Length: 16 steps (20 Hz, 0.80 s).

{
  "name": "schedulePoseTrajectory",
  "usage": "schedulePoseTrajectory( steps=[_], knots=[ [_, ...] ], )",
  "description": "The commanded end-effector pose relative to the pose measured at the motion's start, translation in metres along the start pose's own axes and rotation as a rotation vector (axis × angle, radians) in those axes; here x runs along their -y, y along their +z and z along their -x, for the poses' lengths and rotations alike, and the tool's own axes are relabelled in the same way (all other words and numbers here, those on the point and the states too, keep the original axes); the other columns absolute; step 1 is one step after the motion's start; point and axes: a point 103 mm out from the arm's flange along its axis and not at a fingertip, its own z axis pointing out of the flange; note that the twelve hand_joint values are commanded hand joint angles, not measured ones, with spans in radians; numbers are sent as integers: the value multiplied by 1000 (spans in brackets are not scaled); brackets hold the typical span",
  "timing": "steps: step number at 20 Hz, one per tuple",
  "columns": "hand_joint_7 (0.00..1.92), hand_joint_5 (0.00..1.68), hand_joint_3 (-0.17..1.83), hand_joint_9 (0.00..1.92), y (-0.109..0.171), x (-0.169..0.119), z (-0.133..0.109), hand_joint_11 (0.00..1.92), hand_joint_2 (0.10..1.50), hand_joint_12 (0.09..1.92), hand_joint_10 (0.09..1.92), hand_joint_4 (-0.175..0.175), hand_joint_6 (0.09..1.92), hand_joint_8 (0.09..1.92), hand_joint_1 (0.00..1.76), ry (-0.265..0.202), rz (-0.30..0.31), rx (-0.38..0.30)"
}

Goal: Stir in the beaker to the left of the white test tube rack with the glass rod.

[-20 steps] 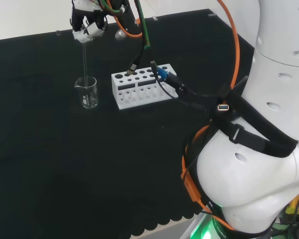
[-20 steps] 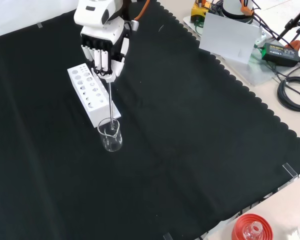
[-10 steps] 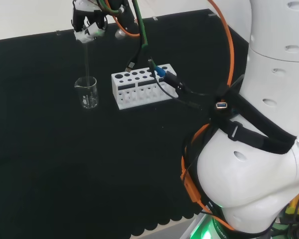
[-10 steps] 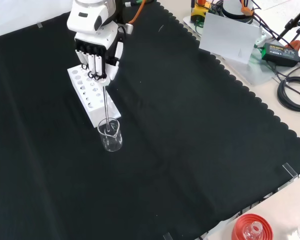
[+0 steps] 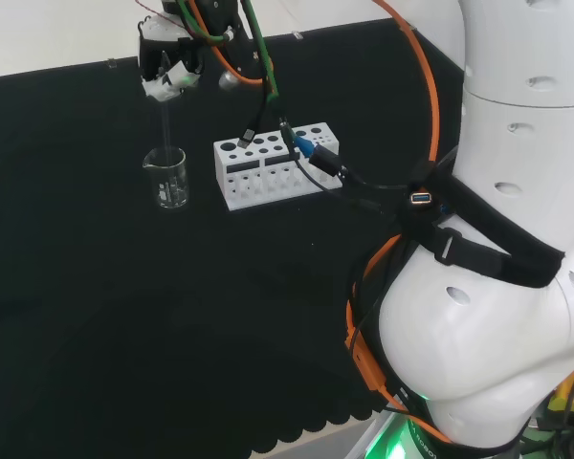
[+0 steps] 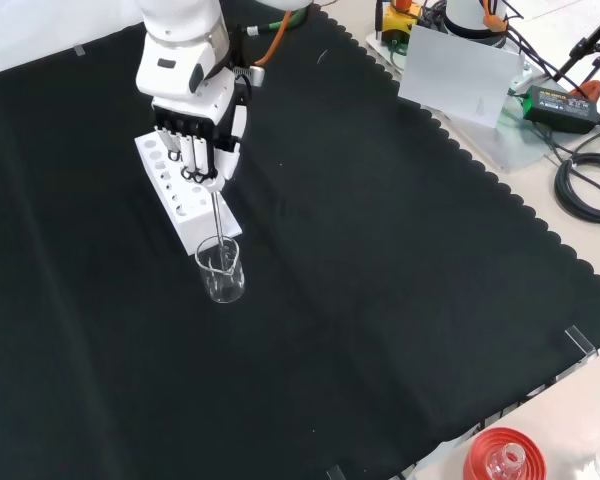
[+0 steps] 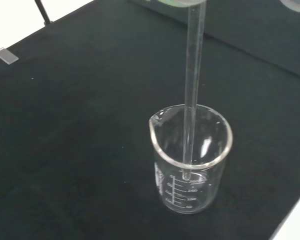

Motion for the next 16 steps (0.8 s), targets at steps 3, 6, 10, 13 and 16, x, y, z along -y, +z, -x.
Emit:
schedulePoseTrajectory(
  steps=[3,6,10,13,16],
  knots=[
    [1360,1271,-175,1681,4,-11,-9,1625,1063,517,521,-175,363,609,1323,-20,-9,-11],
    [1360,1270,-175,1681,4,-16,-5,1625,1063,518,521,-175,364,609,1323,-27,-5,-13],
    [1360,1269,-175,1681,8,-17,12,1626,1063,518,521,-175,366,610,1323,-29,11,-30],
    [1359,1268,-175,1680,5,-15,22,1626,1063,519,520,-175,368,610,1323,-26,12,-31],
    [1358,1268,-175,1680,4,-8,34,1627,1064,520,520,-175,370,610,1323,-13,16,-33]
  ],
)
